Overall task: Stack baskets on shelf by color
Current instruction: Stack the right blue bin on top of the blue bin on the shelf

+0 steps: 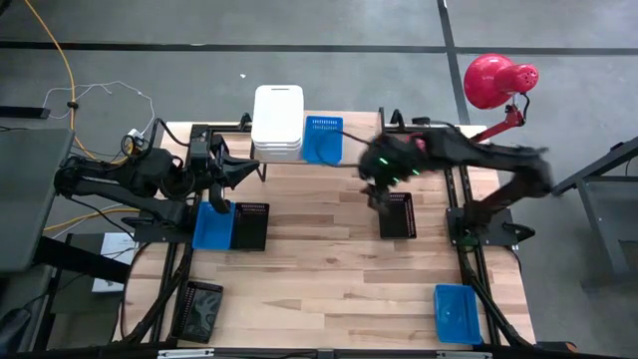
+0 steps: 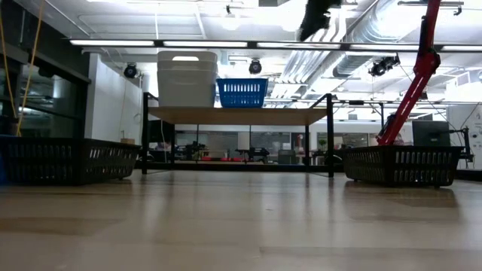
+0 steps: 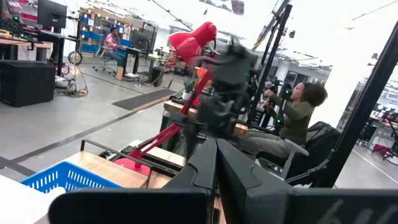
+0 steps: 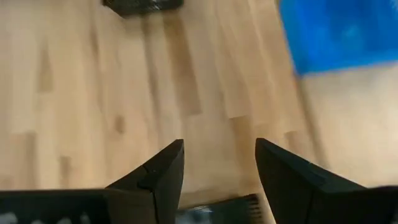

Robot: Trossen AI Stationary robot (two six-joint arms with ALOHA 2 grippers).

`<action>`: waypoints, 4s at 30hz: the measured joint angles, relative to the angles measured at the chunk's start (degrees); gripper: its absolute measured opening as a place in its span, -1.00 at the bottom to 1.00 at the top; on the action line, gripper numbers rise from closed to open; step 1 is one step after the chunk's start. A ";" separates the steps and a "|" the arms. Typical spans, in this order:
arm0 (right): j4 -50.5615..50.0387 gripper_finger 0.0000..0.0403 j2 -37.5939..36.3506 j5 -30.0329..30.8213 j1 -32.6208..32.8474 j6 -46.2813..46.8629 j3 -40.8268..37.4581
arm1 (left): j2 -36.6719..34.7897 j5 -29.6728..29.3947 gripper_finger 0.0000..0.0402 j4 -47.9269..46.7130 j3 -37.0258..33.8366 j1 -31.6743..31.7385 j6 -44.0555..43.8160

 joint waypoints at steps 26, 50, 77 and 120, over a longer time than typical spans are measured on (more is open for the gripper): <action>-8.29 -0.08 -11.47 -8.94 44.26 44.66 -24.94 | 0.00 0.02 -1.00 0.00 0.00 0.02 0.02; 13.62 -0.08 -11.14 -13.75 58.18 58.42 -50.92 | 0.00 0.01 -1.00 -0.02 0.00 0.01 0.02; 17.59 -0.99 -17.44 -7.35 44.31 53.93 -42.64 | -0.02 0.00 -1.00 -1.99 0.00 0.00 0.02; -3.30 -1.00 26.32 3.84 -20.71 -38.15 42.86 | -0.37 2.97 -1.00 1.77 0.00 0.02 0.02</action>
